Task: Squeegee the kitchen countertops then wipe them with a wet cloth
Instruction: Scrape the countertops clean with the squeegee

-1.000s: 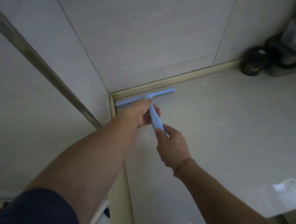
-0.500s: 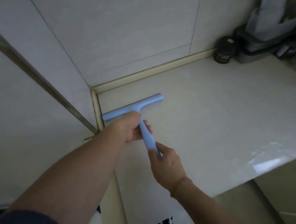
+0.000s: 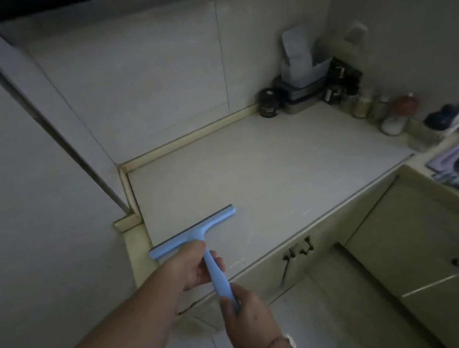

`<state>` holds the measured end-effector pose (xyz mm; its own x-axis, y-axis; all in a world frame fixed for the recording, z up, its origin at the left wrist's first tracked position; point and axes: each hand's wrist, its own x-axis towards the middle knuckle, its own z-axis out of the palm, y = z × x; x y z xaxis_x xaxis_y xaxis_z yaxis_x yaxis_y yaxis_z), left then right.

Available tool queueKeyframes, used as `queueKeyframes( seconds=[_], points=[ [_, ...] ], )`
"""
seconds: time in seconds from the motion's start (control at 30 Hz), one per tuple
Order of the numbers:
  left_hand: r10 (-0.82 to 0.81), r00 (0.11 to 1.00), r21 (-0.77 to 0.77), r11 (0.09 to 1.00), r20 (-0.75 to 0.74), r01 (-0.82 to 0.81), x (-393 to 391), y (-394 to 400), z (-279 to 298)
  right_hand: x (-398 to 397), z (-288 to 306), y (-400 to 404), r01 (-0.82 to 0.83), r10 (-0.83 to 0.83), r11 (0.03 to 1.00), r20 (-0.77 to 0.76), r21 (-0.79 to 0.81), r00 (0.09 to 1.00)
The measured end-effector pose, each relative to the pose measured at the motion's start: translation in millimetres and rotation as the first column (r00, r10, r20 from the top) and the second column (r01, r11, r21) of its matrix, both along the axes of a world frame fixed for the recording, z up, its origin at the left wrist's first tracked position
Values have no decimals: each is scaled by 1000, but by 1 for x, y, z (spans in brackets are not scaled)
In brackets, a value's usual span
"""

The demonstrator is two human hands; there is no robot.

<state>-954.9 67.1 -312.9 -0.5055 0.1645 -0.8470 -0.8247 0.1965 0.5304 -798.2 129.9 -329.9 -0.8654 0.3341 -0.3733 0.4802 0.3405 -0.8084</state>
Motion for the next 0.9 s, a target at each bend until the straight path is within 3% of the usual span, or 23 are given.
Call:
queueKeyframes(
  seconds=[0.2,0.3,0.37,0.5,0.63,0.77,0.9],
  points=[
    [49,996,116,992,-76,-40,16,22,11,8,20,26,-9,-4,996,-134,-91,991],
    [-168,973,157,968,-159,193,45,65,27,34,33,55,212,-250,960,-228,-181,941],
    [-370,901,164,897,-227,410,72,99,45,62,36,78,382,-420,906,-258,-184,870],
    [-619,710,255,666,-335,701,151,167,70,131,51,120,628,-655,754,-299,-194,694],
    [-807,433,249,358,-402,900,237,227,79,212,62,150,792,-817,566,-282,-229,503],
    [-899,167,198,92,-405,976,310,279,83,292,73,171,898,-918,368,-250,-241,309],
    [-921,-98,177,-175,-376,968,378,326,81,366,73,190,981,-974,127,-207,-145,95]
  ],
)
